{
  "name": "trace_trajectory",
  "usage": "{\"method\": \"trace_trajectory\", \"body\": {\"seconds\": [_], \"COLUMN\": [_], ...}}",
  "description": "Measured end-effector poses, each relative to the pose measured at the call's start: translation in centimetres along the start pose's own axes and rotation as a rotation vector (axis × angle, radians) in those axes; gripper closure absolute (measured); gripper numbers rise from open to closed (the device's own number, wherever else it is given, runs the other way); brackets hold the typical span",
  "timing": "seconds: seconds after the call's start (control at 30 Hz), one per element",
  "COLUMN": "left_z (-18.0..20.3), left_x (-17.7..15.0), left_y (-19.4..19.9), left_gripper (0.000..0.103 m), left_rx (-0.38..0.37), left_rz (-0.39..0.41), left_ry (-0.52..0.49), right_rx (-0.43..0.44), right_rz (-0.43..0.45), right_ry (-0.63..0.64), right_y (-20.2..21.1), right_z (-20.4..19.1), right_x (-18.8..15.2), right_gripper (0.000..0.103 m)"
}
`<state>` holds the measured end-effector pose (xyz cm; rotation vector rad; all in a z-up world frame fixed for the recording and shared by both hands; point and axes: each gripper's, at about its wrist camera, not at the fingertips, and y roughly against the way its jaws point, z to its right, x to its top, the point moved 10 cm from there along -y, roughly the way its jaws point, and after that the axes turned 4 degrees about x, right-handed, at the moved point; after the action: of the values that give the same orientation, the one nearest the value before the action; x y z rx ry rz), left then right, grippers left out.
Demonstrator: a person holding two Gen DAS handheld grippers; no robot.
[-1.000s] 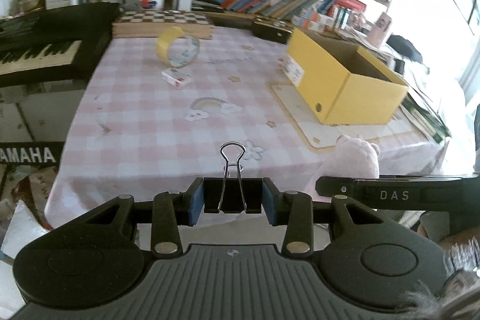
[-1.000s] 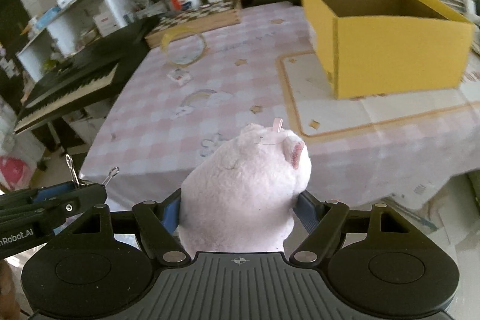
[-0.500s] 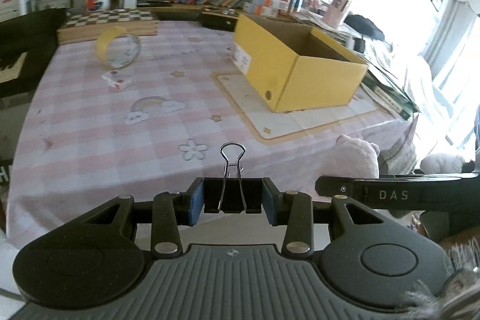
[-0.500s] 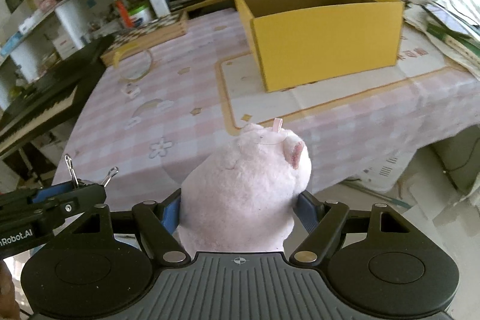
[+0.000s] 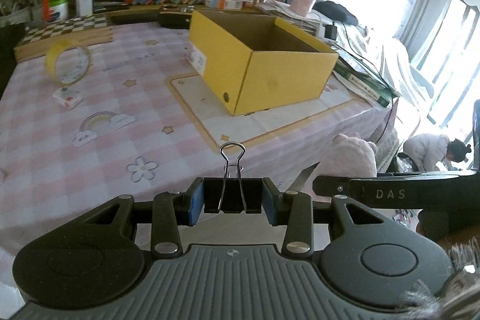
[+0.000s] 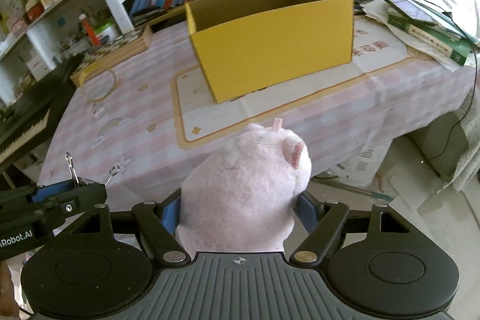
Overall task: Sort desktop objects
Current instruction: 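Bring the pig and clip over the yellow box opening with both tools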
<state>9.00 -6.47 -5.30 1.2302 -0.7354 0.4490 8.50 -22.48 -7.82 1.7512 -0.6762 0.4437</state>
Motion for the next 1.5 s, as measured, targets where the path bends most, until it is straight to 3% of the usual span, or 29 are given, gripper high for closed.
{"method": "trace_trajectory", "body": {"seconds": [1.07,1.5], "left_z": [10.3,12.9], "left_x": [5.4,10.2], "left_y": [-8.2,-9.4], "left_gripper": [0.066,0.066], "left_rx": [-0.082,-0.069], "left_rz": [-0.018,0.069], "left_ry": [-0.096,-0.096], "right_rx": [-0.039,-0.003], "right_rz": [-0.019,0.023], "right_ry": [-0.048,-0.037], "right_y": [-1.8,-2.5], "right_z": [10.3,13.5], "right_x": [5.8,9.9], "right_gripper": [0.026,0.026]}}
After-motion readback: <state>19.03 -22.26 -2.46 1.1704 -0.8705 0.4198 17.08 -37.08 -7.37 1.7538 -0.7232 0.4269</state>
